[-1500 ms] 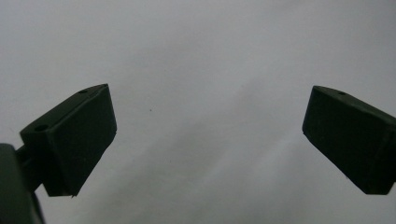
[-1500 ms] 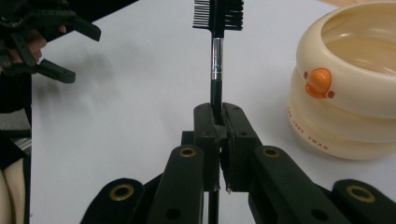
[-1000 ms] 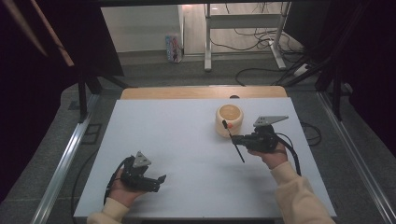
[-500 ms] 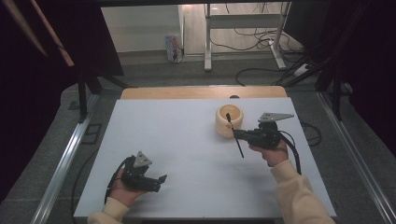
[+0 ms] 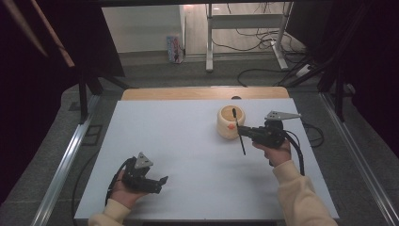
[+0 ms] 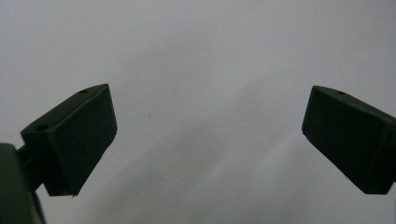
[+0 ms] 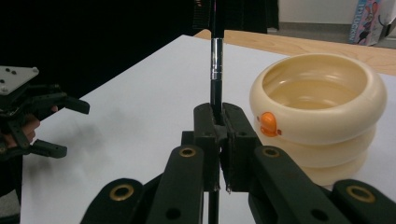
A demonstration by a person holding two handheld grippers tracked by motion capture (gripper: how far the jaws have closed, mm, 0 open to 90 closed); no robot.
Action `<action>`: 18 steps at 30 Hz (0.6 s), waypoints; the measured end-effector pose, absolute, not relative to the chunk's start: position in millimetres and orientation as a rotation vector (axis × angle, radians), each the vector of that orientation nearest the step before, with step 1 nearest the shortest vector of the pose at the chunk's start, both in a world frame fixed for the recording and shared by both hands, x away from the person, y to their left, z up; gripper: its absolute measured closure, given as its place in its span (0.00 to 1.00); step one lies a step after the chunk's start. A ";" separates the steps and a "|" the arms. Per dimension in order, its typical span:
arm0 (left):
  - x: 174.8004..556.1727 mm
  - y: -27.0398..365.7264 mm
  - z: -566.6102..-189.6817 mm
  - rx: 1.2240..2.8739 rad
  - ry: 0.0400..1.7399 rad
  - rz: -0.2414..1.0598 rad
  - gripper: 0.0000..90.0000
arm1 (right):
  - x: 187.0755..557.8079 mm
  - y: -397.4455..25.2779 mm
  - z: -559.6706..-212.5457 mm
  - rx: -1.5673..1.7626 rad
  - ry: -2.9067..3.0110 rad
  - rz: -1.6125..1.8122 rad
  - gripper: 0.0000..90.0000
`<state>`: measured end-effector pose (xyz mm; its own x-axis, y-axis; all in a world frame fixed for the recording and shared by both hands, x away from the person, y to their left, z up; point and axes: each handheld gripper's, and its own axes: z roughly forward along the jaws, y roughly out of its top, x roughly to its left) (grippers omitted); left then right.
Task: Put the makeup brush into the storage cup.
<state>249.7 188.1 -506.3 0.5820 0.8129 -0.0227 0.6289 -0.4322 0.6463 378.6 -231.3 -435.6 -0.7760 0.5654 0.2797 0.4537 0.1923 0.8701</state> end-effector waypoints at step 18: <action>250.3 189.3 -506.5 2.203 1.142 0.396 0.05 | 383.0 -237.4 -424.1 1.071 2.211 1.715 0.95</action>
